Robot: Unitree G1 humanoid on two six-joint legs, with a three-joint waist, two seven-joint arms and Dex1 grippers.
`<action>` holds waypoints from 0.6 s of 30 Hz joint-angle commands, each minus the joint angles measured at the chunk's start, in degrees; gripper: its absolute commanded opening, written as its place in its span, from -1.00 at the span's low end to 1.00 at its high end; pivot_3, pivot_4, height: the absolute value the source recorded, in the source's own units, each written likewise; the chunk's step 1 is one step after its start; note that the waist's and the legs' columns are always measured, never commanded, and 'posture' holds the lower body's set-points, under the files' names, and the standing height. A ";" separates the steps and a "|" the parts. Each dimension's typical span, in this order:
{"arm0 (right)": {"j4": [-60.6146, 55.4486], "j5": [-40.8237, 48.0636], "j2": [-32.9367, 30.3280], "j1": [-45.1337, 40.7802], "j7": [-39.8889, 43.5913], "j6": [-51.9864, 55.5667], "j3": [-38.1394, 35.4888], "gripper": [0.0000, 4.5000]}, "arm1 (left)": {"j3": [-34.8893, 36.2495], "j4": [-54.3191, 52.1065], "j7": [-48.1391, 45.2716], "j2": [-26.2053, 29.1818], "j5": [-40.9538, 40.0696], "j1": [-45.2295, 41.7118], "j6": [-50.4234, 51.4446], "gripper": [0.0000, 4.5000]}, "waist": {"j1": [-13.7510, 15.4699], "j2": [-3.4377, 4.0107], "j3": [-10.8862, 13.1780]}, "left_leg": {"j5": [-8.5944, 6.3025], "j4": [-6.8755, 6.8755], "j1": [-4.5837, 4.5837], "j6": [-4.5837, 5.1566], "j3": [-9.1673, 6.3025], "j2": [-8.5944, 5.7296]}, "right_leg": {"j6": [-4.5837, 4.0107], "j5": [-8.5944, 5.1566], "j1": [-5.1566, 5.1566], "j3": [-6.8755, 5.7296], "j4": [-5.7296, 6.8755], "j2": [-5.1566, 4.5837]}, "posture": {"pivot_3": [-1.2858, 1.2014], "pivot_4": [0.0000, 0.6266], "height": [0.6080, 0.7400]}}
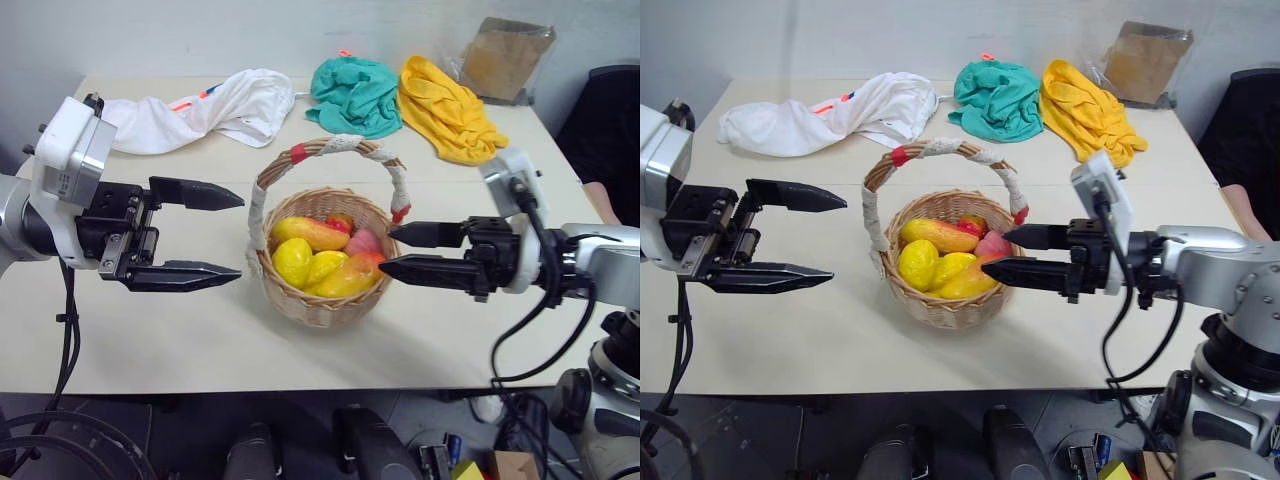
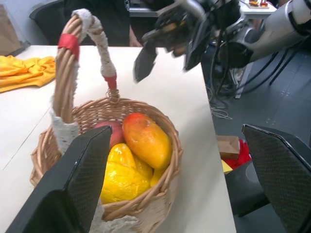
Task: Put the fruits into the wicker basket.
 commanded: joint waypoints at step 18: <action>3.01 -31.00 5.26 2.61 -2.42 -33.70 21.72 0.42 | 0.11 0.21 -0.82 -1.03 2.21 -3.85 -1.46 1.00 | 0.13 0.00 0.00 | 0.05 -0.02 0.00 -0.08 0.03 0.04 | 0.02 0.01 -0.06 0.02 0.04 0.03 | 0.03 -0.52 1.00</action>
